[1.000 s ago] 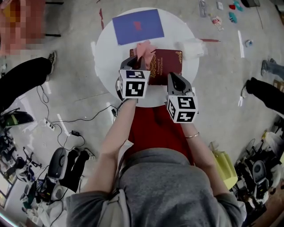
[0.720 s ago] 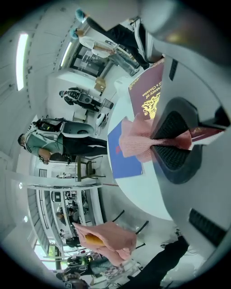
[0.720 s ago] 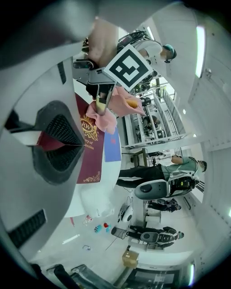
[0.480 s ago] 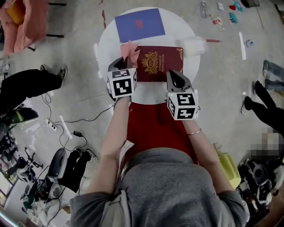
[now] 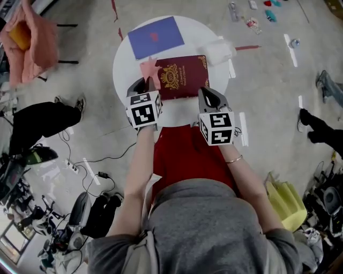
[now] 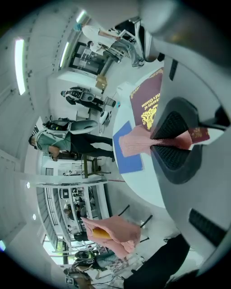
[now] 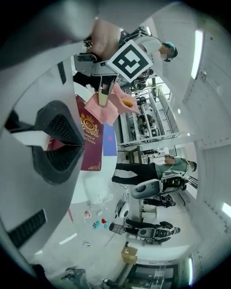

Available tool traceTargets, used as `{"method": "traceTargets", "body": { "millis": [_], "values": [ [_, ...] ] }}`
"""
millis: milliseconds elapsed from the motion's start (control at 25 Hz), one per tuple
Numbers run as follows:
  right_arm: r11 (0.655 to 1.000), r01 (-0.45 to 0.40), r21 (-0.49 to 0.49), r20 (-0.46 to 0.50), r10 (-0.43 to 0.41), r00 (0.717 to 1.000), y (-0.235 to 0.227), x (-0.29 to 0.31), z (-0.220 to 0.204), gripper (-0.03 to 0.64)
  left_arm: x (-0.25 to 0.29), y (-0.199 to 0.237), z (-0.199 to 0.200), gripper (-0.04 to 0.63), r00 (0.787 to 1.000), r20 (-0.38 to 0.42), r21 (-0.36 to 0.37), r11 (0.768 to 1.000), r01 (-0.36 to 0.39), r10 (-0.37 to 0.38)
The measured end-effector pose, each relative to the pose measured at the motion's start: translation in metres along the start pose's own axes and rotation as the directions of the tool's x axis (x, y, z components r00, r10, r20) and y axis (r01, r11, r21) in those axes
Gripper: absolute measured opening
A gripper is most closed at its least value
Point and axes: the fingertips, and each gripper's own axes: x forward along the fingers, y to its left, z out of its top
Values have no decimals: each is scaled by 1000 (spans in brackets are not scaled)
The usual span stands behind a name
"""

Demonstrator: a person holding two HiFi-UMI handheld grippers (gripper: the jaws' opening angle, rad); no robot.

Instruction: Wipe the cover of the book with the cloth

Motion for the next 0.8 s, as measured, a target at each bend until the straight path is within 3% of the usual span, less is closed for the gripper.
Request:
{"method": "traceTargets", "body": {
  "millis": [240, 520, 800],
  "values": [
    [997, 66, 48, 20, -67, 998, -29, -28, -7, 29, 4, -75, 18, 35, 992, 16, 82, 989, 127, -129],
    [978, 176, 111, 15, -179, 984, -69, -65, -25, 29, 15, -171, 31, 35, 953, -8, 174, 938, 300, -303],
    [955, 240, 172, -11, -242, 970, -87, -78, -36, 29, 33, -218, 25, 35, 925, -67, 243, 893, 378, -373]
  ]
}}
